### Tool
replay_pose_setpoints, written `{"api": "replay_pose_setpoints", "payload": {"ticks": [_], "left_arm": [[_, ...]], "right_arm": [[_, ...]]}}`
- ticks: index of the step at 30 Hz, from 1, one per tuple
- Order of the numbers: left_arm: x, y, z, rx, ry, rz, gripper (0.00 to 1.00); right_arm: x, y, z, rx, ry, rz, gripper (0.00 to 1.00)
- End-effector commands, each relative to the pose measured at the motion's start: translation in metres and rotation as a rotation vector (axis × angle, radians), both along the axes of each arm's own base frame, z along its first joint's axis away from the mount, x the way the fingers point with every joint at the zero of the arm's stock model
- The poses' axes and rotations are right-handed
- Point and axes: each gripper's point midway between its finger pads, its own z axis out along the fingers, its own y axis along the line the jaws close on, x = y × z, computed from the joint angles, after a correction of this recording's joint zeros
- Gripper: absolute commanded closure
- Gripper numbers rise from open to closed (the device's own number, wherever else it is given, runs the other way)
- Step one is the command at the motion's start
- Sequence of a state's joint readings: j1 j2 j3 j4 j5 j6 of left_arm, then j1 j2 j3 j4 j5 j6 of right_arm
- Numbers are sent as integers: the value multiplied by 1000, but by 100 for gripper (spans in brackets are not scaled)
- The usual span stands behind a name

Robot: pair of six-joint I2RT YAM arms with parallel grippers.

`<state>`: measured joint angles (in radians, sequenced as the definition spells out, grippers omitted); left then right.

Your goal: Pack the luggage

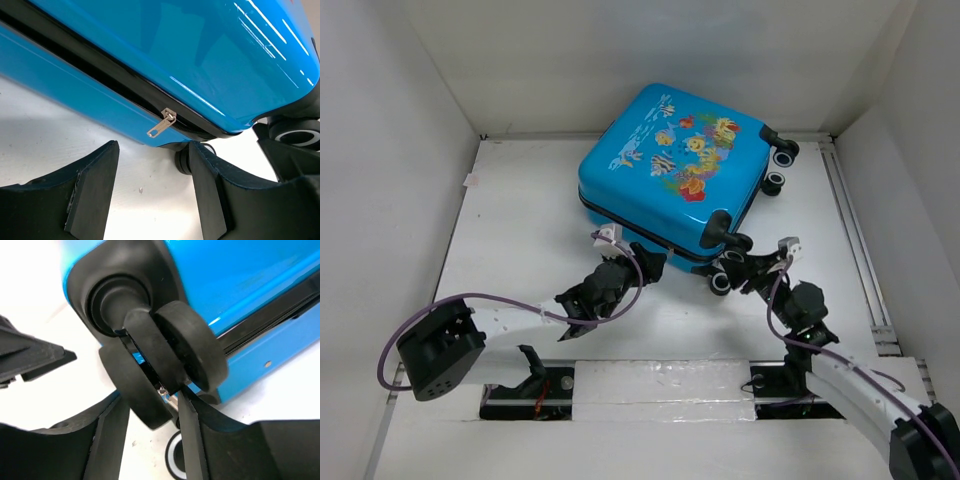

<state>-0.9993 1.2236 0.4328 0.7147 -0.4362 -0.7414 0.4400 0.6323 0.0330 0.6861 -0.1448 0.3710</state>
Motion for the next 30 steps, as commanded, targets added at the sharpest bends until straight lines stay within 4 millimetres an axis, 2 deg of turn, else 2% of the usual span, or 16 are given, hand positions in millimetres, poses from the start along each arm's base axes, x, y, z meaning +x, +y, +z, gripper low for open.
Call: {"api": "replay_pose_setpoints", "payload": {"ticks": [1,3,4,11,12,16,19,22,30], "left_arm": [[5,-11,25,-59,-46,-17,46],[5,-11,22,-51,-41,-17,46],[5,-15,26,-61,-45,-27,46],[6,-16,25,-61,-45,-27,48],[6,-16,25,-61,-45,-27,48],[5,-14,21,-53,-40,-27,48],[6,-15,16,-46,-35,-27,48],[5,-17,16,-47,-34,-36,48],[6,-18,20,-54,-39,-36,49]], "right_arm": [[-4,-9,-2,37,-18,-45,54],[-4,-9,-2,45,-13,-45,61],[-6,-5,-6,44,5,-23,62],[-11,8,-32,6,97,42,58],[-9,9,-27,11,87,42,56],[-13,16,-33,1,106,63,55],[-10,10,-35,4,104,20,54],[-2,11,-19,-4,70,6,54],[10,6,-28,-46,101,-51,57]]}}
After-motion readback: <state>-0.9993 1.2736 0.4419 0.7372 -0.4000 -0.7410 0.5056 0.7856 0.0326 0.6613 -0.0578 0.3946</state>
